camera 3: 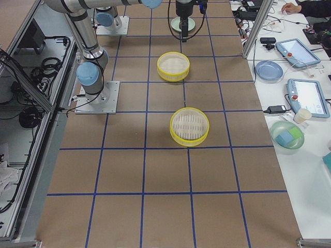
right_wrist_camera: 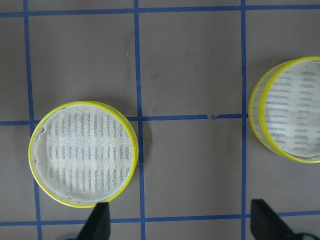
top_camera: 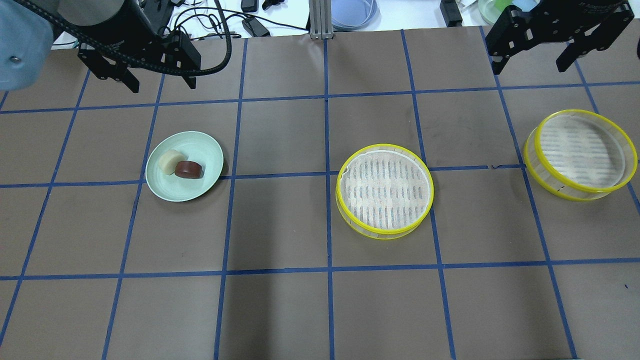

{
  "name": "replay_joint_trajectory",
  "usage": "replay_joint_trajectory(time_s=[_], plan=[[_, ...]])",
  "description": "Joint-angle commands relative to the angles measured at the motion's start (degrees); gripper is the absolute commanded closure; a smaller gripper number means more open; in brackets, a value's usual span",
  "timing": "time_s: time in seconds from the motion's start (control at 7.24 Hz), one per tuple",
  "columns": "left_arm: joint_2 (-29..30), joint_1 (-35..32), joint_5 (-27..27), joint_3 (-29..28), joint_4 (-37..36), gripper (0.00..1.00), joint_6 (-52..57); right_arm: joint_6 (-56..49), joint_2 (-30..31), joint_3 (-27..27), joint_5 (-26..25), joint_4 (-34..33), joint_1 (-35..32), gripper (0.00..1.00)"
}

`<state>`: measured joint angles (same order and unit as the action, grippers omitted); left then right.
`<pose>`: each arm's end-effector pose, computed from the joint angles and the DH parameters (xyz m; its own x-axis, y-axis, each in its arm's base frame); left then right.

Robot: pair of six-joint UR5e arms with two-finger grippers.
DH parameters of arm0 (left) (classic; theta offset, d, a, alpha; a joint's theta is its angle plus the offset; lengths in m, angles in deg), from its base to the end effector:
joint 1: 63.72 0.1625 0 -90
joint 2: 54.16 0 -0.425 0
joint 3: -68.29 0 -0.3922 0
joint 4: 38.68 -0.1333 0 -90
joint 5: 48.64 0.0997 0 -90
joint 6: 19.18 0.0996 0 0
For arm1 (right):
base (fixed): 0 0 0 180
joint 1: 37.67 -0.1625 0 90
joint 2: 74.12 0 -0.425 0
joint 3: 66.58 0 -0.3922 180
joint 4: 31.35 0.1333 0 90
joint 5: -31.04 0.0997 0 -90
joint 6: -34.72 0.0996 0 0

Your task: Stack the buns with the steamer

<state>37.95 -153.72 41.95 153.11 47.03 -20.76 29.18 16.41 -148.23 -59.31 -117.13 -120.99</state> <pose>-0.1323 -0.5189 0.5222 -0.9996 -0.0287 -0.0067 -0.0276 0.9913 -0.1283 0.0747 -0.5031 0.5569 -0.9997 0.0207 0.0139 0.0195 0.9966 -0.0803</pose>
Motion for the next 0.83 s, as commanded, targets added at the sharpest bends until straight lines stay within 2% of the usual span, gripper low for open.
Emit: replay_joint_trajectory(time_s=[0.0, 0.55, 0.69], plan=[[0.34, 0.17, 0.03, 0.34, -0.19, 0.00, 0.18, 0.00, 0.00, 0.00, 0.00, 0.00, 0.00, 0.00], [1.92, 2.63, -0.33, 1.82, -0.54, 0.00, 0.88, -1.48, -0.61, 0.00, -0.88, -0.44, 0.70, 0.00], [1.84, 3.59, -0.15, 3.23, -0.63, 0.00, 2.71, -5.32, -1.14, 0.00, -0.88, -0.62, 3.66, 0.00]])
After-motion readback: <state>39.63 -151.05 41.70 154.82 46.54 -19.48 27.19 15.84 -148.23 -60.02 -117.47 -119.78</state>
